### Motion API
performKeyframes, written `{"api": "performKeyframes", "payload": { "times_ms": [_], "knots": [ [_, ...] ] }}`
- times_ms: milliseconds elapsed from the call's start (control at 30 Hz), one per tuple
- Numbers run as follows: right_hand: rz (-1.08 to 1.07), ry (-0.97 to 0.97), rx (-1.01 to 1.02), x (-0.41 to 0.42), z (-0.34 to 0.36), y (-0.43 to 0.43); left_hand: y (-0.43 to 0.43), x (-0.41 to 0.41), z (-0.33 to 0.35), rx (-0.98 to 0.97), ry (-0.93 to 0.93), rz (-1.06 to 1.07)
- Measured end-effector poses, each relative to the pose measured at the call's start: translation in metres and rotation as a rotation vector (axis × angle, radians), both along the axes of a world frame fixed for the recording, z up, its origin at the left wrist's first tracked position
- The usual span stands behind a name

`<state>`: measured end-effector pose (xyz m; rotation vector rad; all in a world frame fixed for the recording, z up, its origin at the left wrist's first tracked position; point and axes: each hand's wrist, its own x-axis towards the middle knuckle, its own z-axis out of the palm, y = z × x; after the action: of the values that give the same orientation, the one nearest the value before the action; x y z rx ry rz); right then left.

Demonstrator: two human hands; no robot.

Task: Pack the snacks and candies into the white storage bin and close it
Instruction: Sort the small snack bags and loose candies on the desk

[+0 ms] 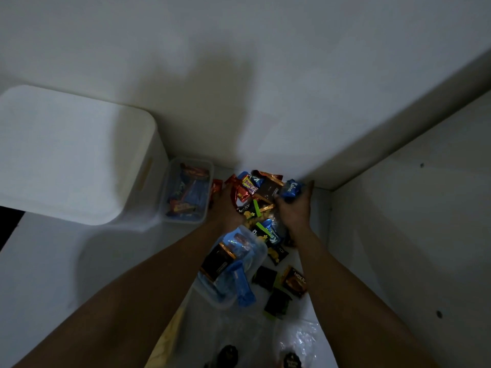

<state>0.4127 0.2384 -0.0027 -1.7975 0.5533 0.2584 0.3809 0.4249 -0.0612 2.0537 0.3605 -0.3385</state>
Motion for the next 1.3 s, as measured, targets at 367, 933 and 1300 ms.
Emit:
{"api": "performKeyframes", "payload": {
  "times_ms": [367,933,1300],
  "knots": [
    [-0.174,-0.102,0.232,-0.006,0.020,0.000,-0.012,-0.008,0.040,-0.094,-0.027,0.004],
    [-0.030,-0.368,0.421,-0.073,0.175,-0.039,-0.040,-0.047,0.227,-0.230,-0.237,0.106],
    [0.152,-0.427,0.400,-0.142,0.261,-0.030,-0.059,-0.120,0.329,-0.356,-0.456,0.157]
  ]
}}
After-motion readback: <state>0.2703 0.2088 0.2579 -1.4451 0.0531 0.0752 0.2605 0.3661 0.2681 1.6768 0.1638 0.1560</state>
